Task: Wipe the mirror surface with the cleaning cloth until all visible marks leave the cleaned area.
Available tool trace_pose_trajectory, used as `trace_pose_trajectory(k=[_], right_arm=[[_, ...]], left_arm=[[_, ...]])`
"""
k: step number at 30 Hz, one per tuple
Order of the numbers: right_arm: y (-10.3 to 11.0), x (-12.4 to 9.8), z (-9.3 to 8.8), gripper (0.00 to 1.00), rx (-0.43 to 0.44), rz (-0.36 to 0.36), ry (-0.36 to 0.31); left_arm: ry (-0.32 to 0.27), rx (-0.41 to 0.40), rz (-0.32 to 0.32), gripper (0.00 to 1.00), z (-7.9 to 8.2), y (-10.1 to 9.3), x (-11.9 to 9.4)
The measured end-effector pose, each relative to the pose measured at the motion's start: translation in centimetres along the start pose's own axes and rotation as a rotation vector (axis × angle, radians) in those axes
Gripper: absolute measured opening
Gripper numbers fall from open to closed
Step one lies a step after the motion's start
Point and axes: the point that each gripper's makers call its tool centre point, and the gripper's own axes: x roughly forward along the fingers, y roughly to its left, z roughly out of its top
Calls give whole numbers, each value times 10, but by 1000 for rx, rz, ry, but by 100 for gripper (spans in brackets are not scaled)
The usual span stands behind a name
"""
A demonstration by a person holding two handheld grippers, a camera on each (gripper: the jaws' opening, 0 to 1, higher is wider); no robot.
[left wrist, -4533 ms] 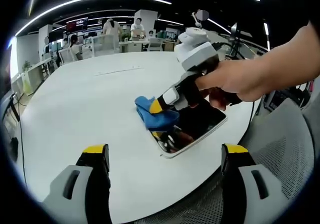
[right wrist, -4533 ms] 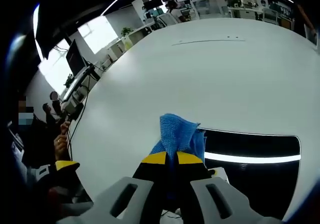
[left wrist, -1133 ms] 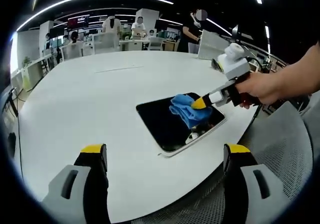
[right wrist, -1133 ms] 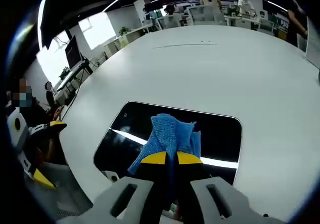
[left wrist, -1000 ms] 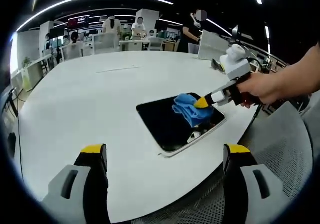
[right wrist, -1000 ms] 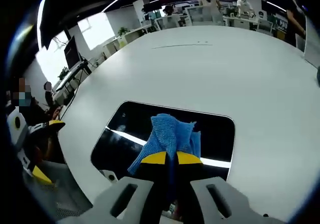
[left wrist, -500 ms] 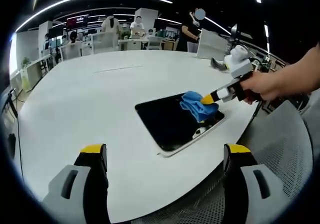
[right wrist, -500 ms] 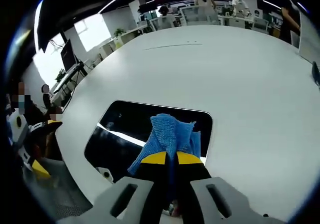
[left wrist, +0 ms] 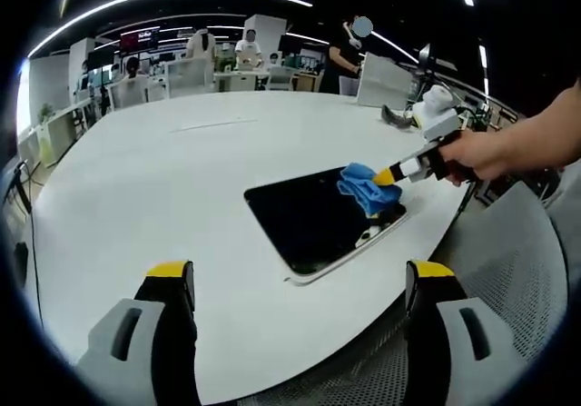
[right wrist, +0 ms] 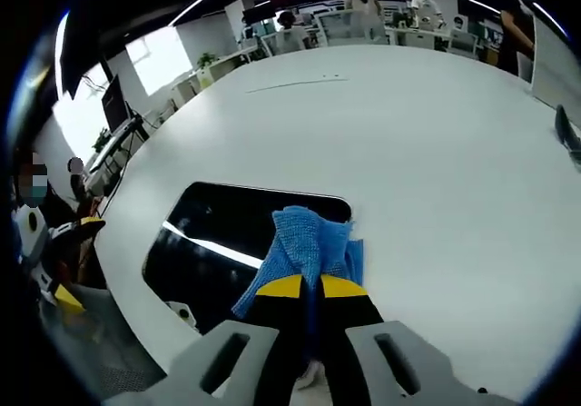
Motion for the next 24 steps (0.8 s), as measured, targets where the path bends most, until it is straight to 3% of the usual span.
trace_pose_trajectory(k=[16,19,24], right_arm=[[-7,0,0,0,-24,-46,13],[-7,0,0,0,-84,-54,11],[-6,0,-2,0,-28,-67,-6]], left_arm=[[5,3,2,96,-1,0,0],[7,5,2,96,-1,0,1],[11,8,1,96,-2,0,1]])
